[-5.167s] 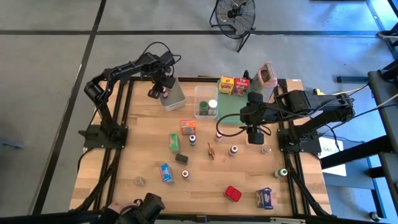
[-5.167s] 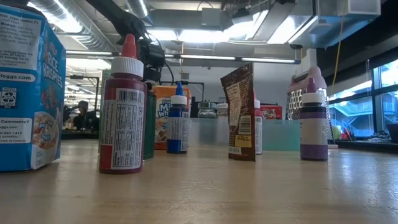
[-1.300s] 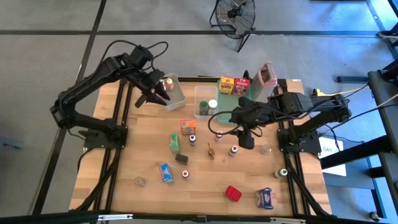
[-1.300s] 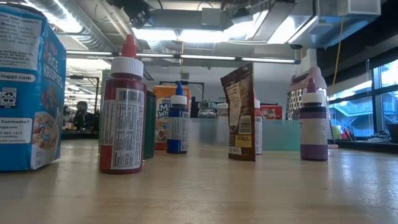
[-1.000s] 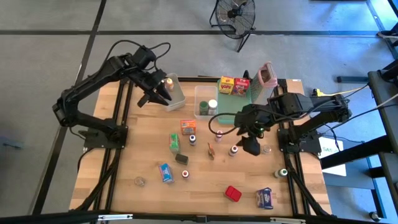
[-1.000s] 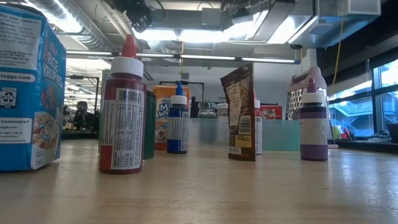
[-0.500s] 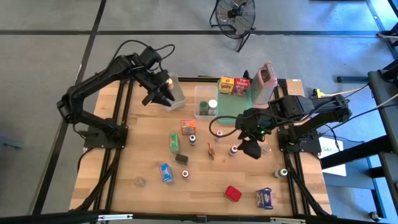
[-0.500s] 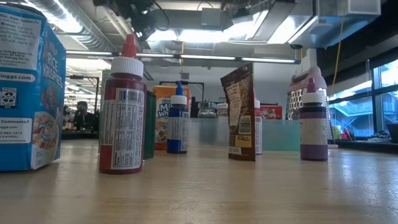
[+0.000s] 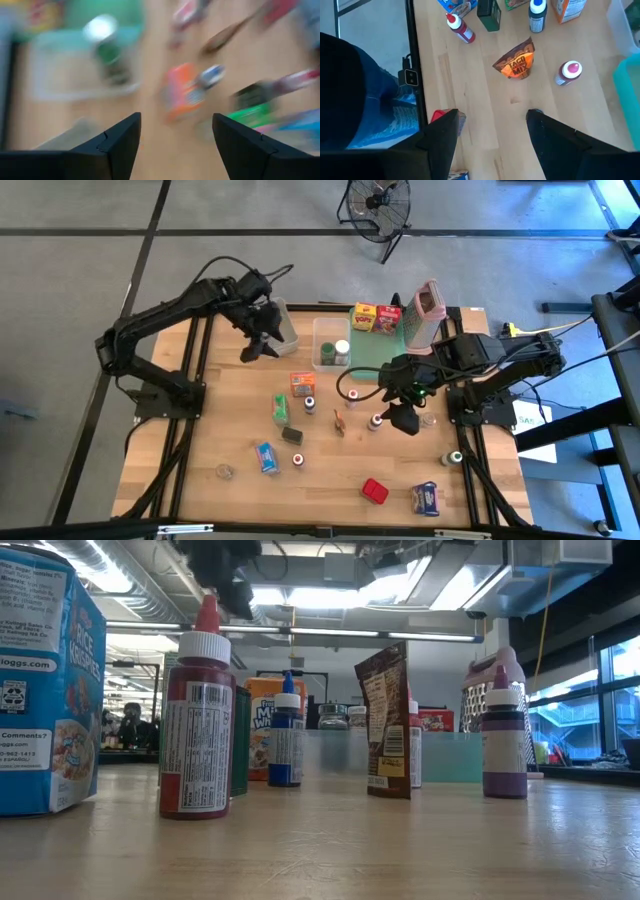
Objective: Pick & Place Kitchen Items
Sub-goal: Put the orange cereal box into the green bin
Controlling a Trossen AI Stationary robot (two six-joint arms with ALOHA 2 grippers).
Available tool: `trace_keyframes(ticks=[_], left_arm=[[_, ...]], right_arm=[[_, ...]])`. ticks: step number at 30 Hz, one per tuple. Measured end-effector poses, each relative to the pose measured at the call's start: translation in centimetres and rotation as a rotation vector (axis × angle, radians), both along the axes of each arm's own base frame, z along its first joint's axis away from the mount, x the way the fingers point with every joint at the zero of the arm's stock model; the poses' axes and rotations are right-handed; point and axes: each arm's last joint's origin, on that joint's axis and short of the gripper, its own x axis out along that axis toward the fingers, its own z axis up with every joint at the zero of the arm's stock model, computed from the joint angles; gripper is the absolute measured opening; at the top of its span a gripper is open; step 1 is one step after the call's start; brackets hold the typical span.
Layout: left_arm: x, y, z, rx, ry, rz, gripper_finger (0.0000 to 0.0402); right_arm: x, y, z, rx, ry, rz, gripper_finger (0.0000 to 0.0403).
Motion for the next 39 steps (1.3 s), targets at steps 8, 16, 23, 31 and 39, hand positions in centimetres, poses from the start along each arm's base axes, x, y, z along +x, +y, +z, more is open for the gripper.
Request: trace_keyframes(ticks=[8, 16, 23, 31, 39], left_arm=[[2.0, -2.8, -0.1, 0.199, 0.040, -0.045, 0.0237], [3.6, -4.2, -1.3, 0.143, 0.085, -0.078, 0.0237], [3.5, -4.0, -1.4, 0.069, 0.088, -0.060, 0.0236], [4.0, -4.0, -2.0, -0.051, 0.103, -0.039, 0.0255], [5.9, -4.1, -4.2, -0.088, 0.179, -0.024, 0.0276]], right_arm=[[0.0, -0.1, 0.0, -0.043, -0.014, 0.001, 0.0238], [0.1, -0.2, 0.0, -0.067, -0.028, -0.016, 0.0238], [0.2, 0.0, 0.1, -0.062, -0.039, -0.015, 0.0238], [0.0, 0.8, 0.1, -0.059, -0.044, 0.019, 0.0238], [-0.6, 1.8, 0.0, -0.079, -0.031, 0.088, 0.0238]])
